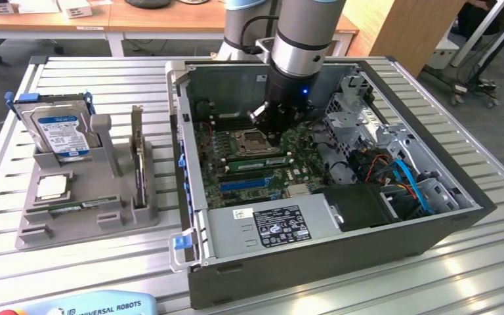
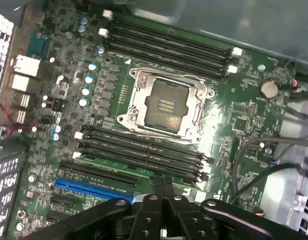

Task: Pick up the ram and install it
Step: 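Press down the ram until it locks into place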

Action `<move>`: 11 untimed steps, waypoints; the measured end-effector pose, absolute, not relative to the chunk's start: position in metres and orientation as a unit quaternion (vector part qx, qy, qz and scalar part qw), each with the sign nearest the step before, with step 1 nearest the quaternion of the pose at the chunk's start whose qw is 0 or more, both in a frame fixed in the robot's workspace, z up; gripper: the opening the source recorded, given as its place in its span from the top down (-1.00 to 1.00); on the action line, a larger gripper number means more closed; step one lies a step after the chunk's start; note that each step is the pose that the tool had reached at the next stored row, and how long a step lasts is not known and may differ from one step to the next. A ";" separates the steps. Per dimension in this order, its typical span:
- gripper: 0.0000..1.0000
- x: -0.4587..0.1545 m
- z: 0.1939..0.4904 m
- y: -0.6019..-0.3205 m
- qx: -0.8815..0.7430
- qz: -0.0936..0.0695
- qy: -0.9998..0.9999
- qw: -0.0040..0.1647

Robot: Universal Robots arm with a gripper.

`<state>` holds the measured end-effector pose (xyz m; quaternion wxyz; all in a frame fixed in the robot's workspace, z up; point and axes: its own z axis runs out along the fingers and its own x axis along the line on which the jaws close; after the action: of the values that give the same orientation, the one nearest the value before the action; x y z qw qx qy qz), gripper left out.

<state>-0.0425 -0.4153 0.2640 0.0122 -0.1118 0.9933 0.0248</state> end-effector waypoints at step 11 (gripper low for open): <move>0.80 -0.043 0.264 -0.415 -0.019 0.024 0.999 0.015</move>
<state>-0.0425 -0.4152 0.2637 0.0145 -0.0188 0.9994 0.0237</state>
